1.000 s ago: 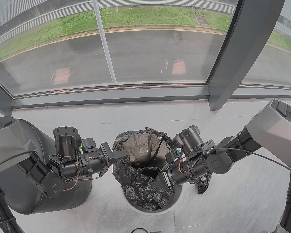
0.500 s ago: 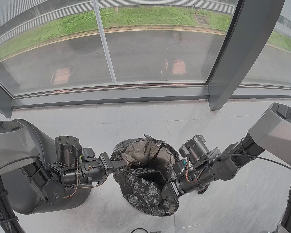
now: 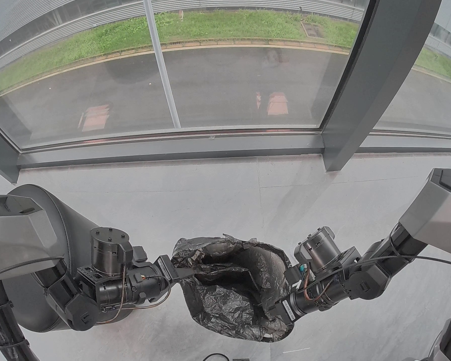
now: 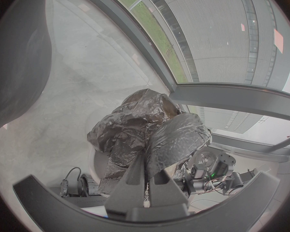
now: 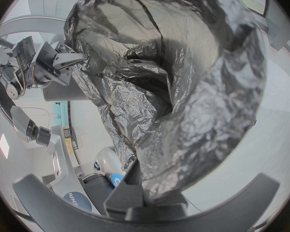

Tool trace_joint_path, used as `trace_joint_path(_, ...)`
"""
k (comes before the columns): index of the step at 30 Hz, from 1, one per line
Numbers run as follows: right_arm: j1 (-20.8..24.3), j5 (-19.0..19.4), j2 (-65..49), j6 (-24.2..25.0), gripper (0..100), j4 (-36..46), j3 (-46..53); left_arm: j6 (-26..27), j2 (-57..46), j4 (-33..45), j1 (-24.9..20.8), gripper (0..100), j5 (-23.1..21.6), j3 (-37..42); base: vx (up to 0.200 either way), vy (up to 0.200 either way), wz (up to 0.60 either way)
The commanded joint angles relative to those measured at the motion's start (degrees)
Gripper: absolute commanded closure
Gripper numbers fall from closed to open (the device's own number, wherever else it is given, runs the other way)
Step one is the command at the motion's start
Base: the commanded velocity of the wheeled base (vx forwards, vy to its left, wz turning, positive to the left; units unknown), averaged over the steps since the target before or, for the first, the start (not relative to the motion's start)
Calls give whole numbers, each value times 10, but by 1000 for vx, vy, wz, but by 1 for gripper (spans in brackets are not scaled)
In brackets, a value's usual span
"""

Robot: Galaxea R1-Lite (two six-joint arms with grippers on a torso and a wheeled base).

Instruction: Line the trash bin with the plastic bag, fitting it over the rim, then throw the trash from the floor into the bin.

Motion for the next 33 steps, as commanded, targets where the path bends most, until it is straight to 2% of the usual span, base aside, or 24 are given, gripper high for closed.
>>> trace_joint_path(1,4,-13,-3,-1,100,-8,16,30,8,1,-17,100,26,17,0,0,0)
trace_joint_path(3,4,-15,-3,-1,100,-8,17,58,13,2,-19,100,45,22,0,0,0)
trace_joint_path(5,4,-17,-3,-2,100,-8,17,94,24,1,-31,100,88,31,0,0,0)
trace_joint_path(7,4,-17,-2,-2,100,-8,17,102,27,2,-37,100,104,36,0,0,0)
trace_joint_path(11,4,-21,-2,-3,100,-8,19,112,30,5,-38,100,106,41,0,0,0)
trace_joint_path(16,2,-71,5,-12,100,-9,23,150,49,4,-37,100,118,51,0,0,0)
trace_joint_path(22,0,-81,14,-14,100,-10,20,158,60,-1,-37,100,121,49,0,0,0)
trace_joint_path(26,-5,-105,43,-15,100,-15,-2,177,79,-3,-37,100,121,43,0,0,0)
trace_joint_path(33,-10,-128,70,-30,100,-38,-17,178,96,-3,-37,100,121,32,0,0,0)
